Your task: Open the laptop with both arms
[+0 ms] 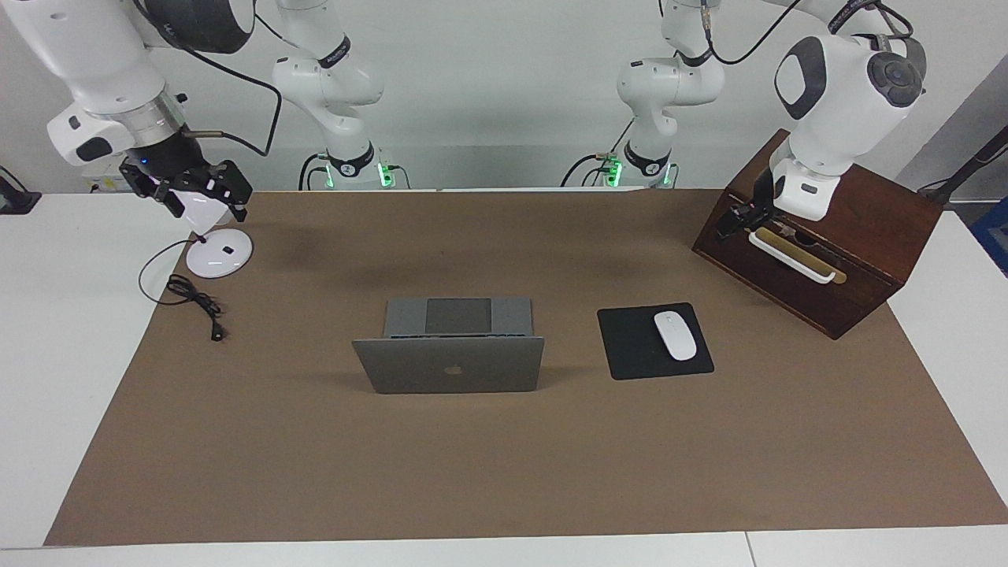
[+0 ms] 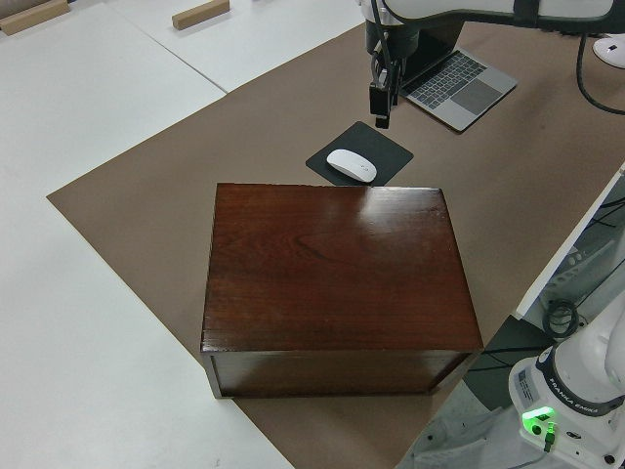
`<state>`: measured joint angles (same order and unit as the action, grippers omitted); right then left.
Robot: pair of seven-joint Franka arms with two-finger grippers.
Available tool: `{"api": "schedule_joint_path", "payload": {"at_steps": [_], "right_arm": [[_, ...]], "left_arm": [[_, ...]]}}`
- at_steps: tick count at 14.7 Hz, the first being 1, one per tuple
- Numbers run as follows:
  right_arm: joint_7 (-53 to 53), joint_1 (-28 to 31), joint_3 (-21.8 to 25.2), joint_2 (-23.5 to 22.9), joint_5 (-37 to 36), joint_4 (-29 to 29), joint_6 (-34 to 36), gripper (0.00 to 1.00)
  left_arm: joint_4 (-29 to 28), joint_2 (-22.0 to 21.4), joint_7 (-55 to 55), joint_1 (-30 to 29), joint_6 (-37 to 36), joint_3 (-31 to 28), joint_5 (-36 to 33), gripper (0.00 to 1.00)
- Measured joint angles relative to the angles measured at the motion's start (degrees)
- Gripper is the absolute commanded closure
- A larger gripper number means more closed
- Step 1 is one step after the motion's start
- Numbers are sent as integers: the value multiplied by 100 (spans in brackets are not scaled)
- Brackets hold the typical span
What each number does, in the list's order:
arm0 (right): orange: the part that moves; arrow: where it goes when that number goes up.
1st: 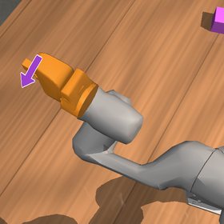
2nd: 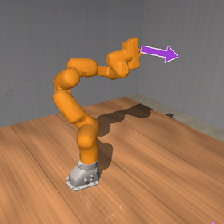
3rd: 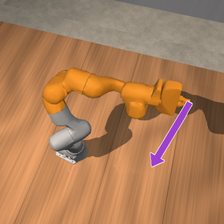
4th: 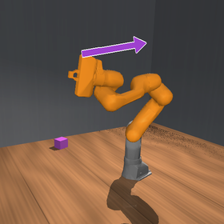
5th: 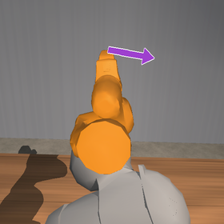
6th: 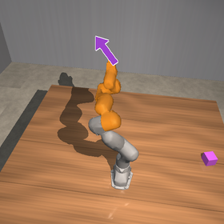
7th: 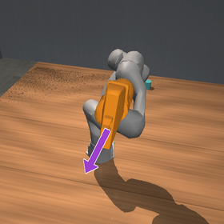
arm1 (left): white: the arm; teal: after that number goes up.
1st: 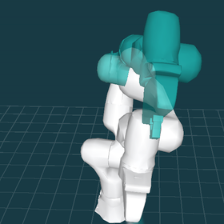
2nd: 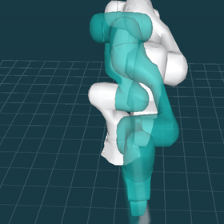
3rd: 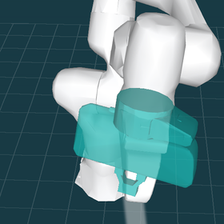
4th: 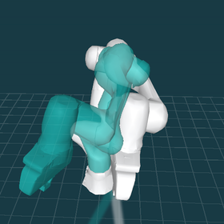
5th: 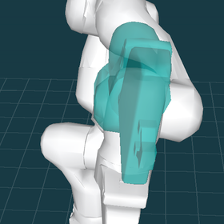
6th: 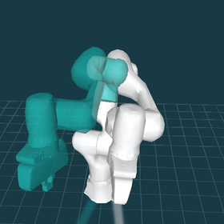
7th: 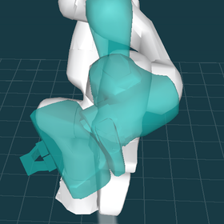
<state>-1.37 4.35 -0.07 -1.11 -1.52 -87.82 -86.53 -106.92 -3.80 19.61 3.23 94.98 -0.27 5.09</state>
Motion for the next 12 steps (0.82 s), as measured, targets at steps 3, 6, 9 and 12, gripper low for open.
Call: {"api": "schedule_joint_path", "payload": {"at_steps": [3,6,9,12], "right_arm": [[0,-4,0,6,0,-2,3,0],[0,-5,0,12,1,-3,8,0],[0,-6,3,18,39,-8,14,0],[0,-6,29,28,45,-15,17,0]], "left_arm": [[273,-8,-295,-1,-203,-1,0,0],[698,-19,-455,-154,-727,155,-39,0],[992,-4,-586,-303,-1016,376,-318,0],[1030,19,-595,-308,-1027,381,-359,0]]}}
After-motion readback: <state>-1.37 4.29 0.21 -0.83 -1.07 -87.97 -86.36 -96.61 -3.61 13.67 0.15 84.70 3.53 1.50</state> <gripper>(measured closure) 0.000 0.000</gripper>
